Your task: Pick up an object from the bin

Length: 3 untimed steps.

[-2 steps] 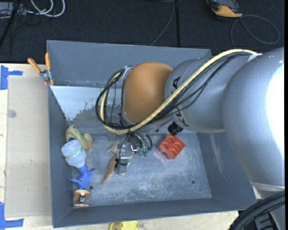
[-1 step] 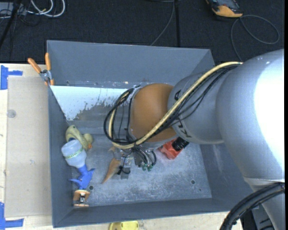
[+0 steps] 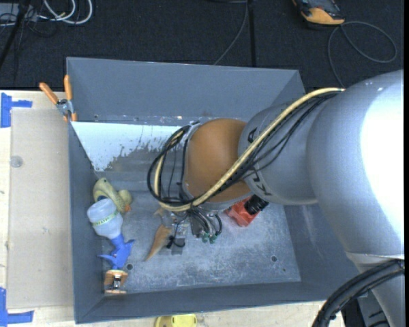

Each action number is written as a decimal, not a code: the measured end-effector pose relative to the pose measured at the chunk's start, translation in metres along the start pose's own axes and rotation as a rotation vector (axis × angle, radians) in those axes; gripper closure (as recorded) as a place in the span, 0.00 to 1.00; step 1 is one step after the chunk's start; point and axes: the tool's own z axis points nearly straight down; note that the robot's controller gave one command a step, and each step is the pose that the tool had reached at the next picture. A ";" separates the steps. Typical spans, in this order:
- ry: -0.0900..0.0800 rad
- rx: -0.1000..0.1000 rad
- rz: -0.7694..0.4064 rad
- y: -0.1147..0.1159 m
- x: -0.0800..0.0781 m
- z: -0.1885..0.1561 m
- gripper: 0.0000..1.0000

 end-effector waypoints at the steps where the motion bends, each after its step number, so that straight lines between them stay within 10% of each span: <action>1: 0.000 0.000 0.007 0.003 0.008 -0.184 1.00; 2: -0.001 0.000 0.007 0.003 0.008 -0.185 0.00; 3: -0.001 0.000 0.007 0.003 0.008 -0.185 0.00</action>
Offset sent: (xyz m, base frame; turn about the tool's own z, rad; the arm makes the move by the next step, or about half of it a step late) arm 0.0000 0.0000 0.0000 0.0000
